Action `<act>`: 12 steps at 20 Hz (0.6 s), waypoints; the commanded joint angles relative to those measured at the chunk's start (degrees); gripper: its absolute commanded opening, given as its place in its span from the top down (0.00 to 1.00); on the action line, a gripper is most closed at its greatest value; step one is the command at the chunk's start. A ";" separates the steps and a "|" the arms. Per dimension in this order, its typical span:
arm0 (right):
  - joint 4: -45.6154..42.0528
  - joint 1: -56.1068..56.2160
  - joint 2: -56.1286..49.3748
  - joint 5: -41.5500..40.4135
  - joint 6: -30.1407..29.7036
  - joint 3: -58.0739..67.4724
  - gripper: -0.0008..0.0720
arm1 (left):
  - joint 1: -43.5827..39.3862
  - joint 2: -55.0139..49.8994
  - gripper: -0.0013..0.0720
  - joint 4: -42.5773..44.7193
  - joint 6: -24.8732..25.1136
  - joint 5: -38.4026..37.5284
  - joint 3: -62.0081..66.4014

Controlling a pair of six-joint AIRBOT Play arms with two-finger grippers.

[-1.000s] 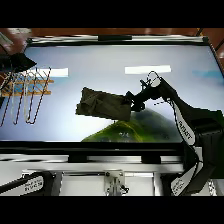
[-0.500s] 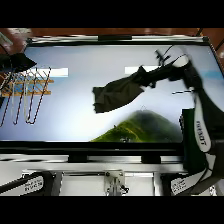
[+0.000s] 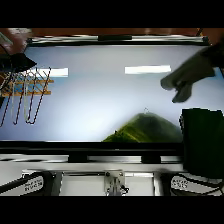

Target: Fold the shirts.

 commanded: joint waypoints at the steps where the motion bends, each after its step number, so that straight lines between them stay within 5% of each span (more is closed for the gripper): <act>1: -1.75 -9.84 2.93 2.64 -0.92 1.14 0.89 | -0.02 -0.02 0.94 0.00 0.00 -0.02 0.00; 6: -3.85 -15.72 2.91 4.00 -3.87 1.14 0.89 | -0.02 -0.02 0.94 -0.22 -0.02 -0.02 0.00; 12: -8.94 -20.74 3.43 15.96 -5.40 1.07 0.89 | -0.04 0.02 0.94 -1.18 -0.02 -0.02 0.00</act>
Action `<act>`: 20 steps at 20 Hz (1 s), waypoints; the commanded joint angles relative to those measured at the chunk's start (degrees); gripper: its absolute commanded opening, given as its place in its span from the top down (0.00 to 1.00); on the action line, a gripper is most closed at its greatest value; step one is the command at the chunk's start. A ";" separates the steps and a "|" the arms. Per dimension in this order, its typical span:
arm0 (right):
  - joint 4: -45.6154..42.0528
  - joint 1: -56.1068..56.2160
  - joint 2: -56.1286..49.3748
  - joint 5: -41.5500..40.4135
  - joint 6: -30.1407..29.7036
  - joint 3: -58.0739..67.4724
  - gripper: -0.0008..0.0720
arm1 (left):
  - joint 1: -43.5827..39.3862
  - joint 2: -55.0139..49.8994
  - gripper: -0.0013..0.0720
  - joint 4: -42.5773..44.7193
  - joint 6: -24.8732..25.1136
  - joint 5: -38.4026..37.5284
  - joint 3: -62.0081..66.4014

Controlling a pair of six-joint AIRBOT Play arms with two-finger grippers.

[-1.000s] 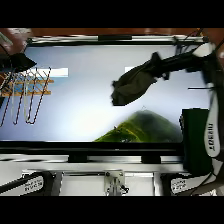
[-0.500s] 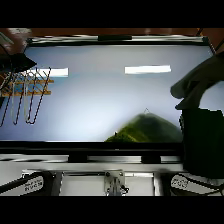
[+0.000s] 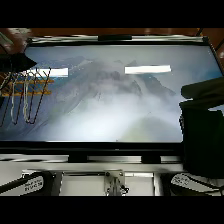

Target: Fold the shirts.

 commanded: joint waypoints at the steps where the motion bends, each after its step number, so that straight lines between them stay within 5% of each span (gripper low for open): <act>1: -6.43 -3.26 1.16 7.34 -0.50 0.00 0.89 | -0.04 0.04 0.94 -0.63 -0.02 0.02 0.00; 5: -17.79 -3.32 3.37 7.43 -0.57 0.00 0.89 | -0.04 0.04 0.94 -0.76 0.00 0.00 0.02; 9: -19.98 -3.32 5.84 7.45 -0.46 -2.36 0.89 | -0.04 0.04 0.94 -0.76 0.02 0.02 0.02; 12: -21.05 -3.32 10.43 7.43 -1.18 -13.62 0.89 | -0.04 0.04 0.94 -0.76 0.13 0.02 0.00; 17: -40.50 -3.32 22.71 7.45 -4.50 -37.22 0.88 | -0.02 0.02 0.94 -0.74 1.36 0.11 0.00; 20: -43.34 -3.32 26.36 7.50 -7.08 -48.50 0.89 | -0.02 0.02 0.94 -0.76 1.31 0.59 0.00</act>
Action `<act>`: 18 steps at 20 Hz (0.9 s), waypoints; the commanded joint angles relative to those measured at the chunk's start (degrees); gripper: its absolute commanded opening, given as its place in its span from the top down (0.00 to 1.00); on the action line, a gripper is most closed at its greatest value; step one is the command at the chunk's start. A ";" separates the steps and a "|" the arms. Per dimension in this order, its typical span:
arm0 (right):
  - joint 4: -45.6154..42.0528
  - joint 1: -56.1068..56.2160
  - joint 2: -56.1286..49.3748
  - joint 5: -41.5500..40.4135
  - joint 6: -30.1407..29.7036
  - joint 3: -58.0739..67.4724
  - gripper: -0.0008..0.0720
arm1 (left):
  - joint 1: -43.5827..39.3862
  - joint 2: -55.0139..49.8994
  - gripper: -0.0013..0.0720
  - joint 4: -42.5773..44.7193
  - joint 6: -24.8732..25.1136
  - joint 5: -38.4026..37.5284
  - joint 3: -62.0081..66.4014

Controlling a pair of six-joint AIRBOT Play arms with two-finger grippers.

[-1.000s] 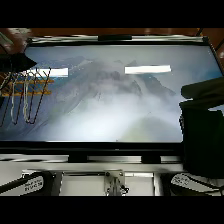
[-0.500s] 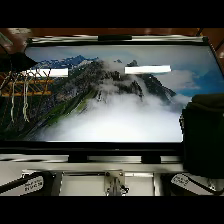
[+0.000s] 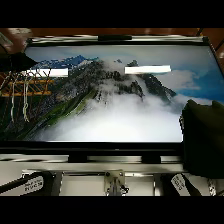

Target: Fold the shirts.

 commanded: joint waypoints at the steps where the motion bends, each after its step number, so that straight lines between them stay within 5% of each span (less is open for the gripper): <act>1: -8.55 0.04 4.13 5.31 -3.04 -13.68 0.88 | -0.02 0.02 0.94 0.00 0.17 0.55 0.00; 8: -13.84 0.04 4.13 3.58 -1.90 -22.75 0.84 | -0.04 0.02 0.94 -0.02 0.13 0.50 0.00; 10: -13.16 0.04 4.13 1.66 -1.92 -23.69 0.35 | -0.04 0.02 0.94 -0.02 0.11 0.50 0.02; 11: -12.61 0.04 4.13 0.02 -1.84 -23.67 0.29 | -0.04 0.02 0.94 -0.02 0.11 0.50 0.02; 16: -6.84 0.04 4.11 -1.44 -4.52 -19.37 0.29 | -0.04 -0.31 0.94 0.00 0.15 0.50 0.00; 18: -0.94 0.20 4.13 -8.87 -7.54 -11.06 0.29 | -0.87 -1.07 0.95 0.94 0.85 0.50 0.02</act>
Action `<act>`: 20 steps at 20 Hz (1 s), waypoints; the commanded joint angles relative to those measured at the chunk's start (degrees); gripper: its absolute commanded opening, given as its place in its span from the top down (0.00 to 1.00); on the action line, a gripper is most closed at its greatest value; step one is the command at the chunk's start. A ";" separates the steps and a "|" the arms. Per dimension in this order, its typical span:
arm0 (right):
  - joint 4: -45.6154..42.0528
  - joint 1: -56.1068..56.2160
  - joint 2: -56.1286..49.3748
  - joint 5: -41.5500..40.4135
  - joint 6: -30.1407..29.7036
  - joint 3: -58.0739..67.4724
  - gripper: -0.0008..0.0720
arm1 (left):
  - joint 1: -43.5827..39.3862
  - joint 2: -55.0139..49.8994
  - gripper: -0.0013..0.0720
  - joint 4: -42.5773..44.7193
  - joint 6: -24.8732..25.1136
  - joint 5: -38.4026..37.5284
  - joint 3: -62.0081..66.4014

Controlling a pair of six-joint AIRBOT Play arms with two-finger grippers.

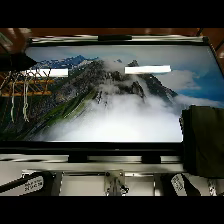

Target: Fold the shirts.

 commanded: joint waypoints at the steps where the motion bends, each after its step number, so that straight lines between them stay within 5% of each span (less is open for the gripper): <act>1: 11.82 1.33 0.04 -13.55 -4.20 11.61 0.29 | -2.25 -1.18 0.95 3.43 0.57 0.00 0.04; 3: 20.04 8.50 0.02 -28.26 -6.14 19.47 0.29 | -8.31 -2.91 0.95 12.96 -2.82 -0.04 0.33; 5: 18.62 21.35 -0.98 -39.47 -5.05 23.85 0.30 | -16.06 -5.44 0.95 26.58 -7.54 -1.38 0.37; 7: 8.61 35.52 -6.12 -36.44 4.28 26.47 0.32 | -22.47 -8.83 0.93 35.74 -10.45 -6.62 0.37; 9: 4.17 46.80 -14.32 -26.36 9.31 26.60 0.30 | -26.32 -12.33 0.46 36.61 -12.00 -11.41 0.35; 10: 5.77 50.73 -18.86 -21.77 9.03 26.60 0.23 | -27.50 -13.86 0.31 36.61 -13.88 -12.59 0.35; 13: 12.46 55.32 -27.36 -15.78 7.74 26.60 0.18 | -28.98 -17.16 0.30 33.90 -17.79 -13.75 0.15; 20: 7.76 55.43 -27.76 -17.55 7.74 26.58 0.17 | -28.96 -17.31 0.30 32.52 -18.45 -12.59 -0.24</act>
